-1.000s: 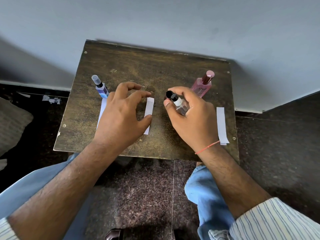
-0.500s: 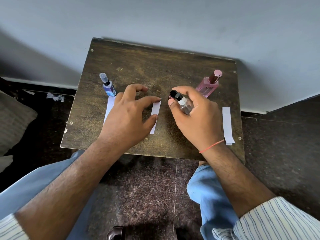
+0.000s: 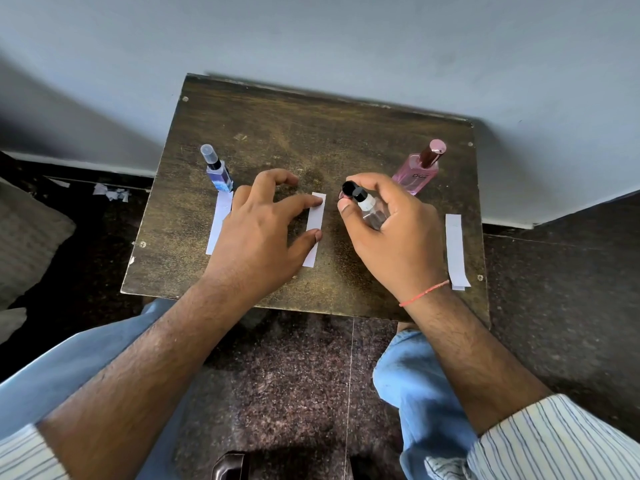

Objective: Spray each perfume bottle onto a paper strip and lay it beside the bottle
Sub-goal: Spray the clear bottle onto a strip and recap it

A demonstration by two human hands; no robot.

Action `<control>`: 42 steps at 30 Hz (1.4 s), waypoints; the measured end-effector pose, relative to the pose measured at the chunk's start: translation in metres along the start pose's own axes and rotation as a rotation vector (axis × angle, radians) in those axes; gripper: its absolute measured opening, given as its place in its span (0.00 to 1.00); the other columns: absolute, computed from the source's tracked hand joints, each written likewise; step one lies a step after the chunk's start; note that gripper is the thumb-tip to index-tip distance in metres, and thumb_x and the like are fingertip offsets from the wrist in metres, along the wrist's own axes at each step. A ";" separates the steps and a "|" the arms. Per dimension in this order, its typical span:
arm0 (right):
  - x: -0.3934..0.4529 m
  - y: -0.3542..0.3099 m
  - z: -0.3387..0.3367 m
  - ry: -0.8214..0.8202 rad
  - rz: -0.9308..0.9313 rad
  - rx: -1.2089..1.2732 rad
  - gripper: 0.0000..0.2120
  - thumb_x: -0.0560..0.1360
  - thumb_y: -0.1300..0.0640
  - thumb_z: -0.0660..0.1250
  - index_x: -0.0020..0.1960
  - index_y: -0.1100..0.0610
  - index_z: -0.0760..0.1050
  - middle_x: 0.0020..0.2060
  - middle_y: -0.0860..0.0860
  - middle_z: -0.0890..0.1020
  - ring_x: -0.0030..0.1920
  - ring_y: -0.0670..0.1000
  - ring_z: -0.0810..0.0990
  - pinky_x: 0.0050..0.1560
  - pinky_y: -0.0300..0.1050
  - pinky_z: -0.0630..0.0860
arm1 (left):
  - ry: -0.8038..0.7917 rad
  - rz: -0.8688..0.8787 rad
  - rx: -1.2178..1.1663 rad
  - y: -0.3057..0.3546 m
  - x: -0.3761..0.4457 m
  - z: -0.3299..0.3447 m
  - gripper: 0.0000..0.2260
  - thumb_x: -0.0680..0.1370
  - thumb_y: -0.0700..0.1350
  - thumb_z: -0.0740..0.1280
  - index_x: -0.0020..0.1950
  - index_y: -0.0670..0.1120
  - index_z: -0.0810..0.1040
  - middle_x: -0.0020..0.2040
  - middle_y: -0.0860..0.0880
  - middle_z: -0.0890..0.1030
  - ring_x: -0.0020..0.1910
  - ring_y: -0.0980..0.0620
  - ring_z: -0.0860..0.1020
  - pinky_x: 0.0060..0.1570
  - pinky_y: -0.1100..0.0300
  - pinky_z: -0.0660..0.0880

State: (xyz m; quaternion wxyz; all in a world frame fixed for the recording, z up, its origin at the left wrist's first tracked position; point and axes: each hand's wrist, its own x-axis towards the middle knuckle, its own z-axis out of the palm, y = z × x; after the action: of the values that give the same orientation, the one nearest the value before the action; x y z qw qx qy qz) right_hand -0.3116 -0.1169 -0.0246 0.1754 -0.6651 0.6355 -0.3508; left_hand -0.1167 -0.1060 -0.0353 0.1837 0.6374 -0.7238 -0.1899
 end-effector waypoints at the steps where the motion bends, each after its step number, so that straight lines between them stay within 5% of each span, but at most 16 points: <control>1: 0.000 0.000 0.000 -0.001 0.002 0.001 0.10 0.78 0.48 0.75 0.59 0.45 0.85 0.40 0.43 0.89 0.40 0.41 0.86 0.44 0.46 0.83 | 0.004 -0.002 0.000 0.001 0.000 0.000 0.22 0.78 0.57 0.75 0.72 0.57 0.80 0.75 0.52 0.70 0.67 0.43 0.72 0.64 0.49 0.75; 7: 0.000 0.002 0.002 -0.005 0.000 0.034 0.10 0.79 0.48 0.75 0.59 0.46 0.85 0.42 0.42 0.89 0.40 0.41 0.86 0.43 0.44 0.83 | 0.066 -0.029 -0.116 0.000 0.001 0.001 0.22 0.80 0.61 0.71 0.72 0.53 0.80 0.70 0.52 0.74 0.66 0.48 0.76 0.66 0.54 0.77; 10: 0.000 0.001 0.002 -0.027 -0.022 0.078 0.10 0.78 0.49 0.77 0.59 0.48 0.86 0.45 0.41 0.89 0.39 0.38 0.84 0.42 0.37 0.79 | 0.078 -0.085 -0.340 0.004 0.007 -0.007 0.18 0.84 0.56 0.70 0.71 0.52 0.81 0.63 0.55 0.81 0.45 0.62 0.78 0.49 0.69 0.76; 12: -0.001 0.001 0.003 -0.047 -0.046 0.104 0.11 0.78 0.50 0.78 0.59 0.49 0.86 0.47 0.41 0.89 0.42 0.39 0.86 0.44 0.41 0.82 | 0.026 -0.121 -0.550 0.006 0.008 -0.010 0.15 0.84 0.53 0.70 0.70 0.53 0.82 0.57 0.56 0.86 0.34 0.58 0.77 0.37 0.63 0.77; 15: -0.001 0.002 0.005 -0.074 -0.071 0.141 0.12 0.78 0.50 0.77 0.59 0.50 0.86 0.48 0.42 0.90 0.45 0.44 0.88 0.46 0.50 0.84 | -0.049 -0.151 -0.726 0.008 0.008 -0.014 0.11 0.85 0.49 0.71 0.67 0.52 0.85 0.49 0.57 0.90 0.42 0.44 0.86 0.43 0.49 0.85; 19: -0.001 0.003 0.007 -0.098 -0.127 0.213 0.12 0.78 0.51 0.76 0.60 0.53 0.86 0.50 0.44 0.90 0.47 0.47 0.89 0.45 0.55 0.85 | -0.134 -0.200 -0.894 0.009 0.006 -0.016 0.10 0.83 0.44 0.72 0.63 0.47 0.87 0.41 0.60 0.88 0.39 0.60 0.83 0.40 0.70 0.78; 25: -0.002 -0.001 0.008 -0.119 -0.182 0.294 0.12 0.78 0.56 0.79 0.61 0.55 0.86 0.52 0.45 0.90 0.47 0.49 0.89 0.49 0.53 0.84 | -0.213 -0.298 -1.058 0.008 0.004 -0.025 0.13 0.80 0.55 0.71 0.57 0.48 0.89 0.48 0.44 0.89 0.45 0.50 0.82 0.38 0.61 0.76; 28: -0.003 -0.002 0.010 -0.130 -0.190 0.317 0.13 0.78 0.55 0.80 0.61 0.56 0.86 0.52 0.46 0.89 0.46 0.52 0.89 0.48 0.55 0.84 | -0.289 -0.366 -1.210 0.010 0.004 -0.030 0.18 0.80 0.59 0.67 0.49 0.48 0.90 0.45 0.45 0.88 0.42 0.52 0.82 0.35 0.62 0.76; 34: -0.002 -0.008 0.009 -0.114 -0.221 0.335 0.13 0.78 0.54 0.79 0.62 0.54 0.86 0.53 0.45 0.89 0.48 0.46 0.89 0.50 0.52 0.85 | -0.394 -0.488 -1.530 0.006 0.002 -0.034 0.13 0.79 0.51 0.69 0.49 0.44 0.89 0.42 0.47 0.86 0.39 0.55 0.80 0.36 0.65 0.80; 42: -0.001 -0.006 0.016 -0.165 -0.210 0.205 0.16 0.77 0.53 0.79 0.63 0.52 0.82 0.43 0.49 0.87 0.39 0.54 0.86 0.40 0.56 0.83 | -0.154 -0.452 -1.397 -0.003 0.001 -0.036 0.18 0.65 0.43 0.80 0.55 0.47 0.88 0.48 0.49 0.90 0.42 0.57 0.86 0.31 0.69 0.74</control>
State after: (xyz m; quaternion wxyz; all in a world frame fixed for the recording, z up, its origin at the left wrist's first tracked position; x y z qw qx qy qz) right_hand -0.2964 -0.1182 -0.0323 0.2562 -0.7330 0.5069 -0.3744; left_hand -0.0956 -0.1088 -0.0059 0.4519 0.4901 -0.2959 -0.6841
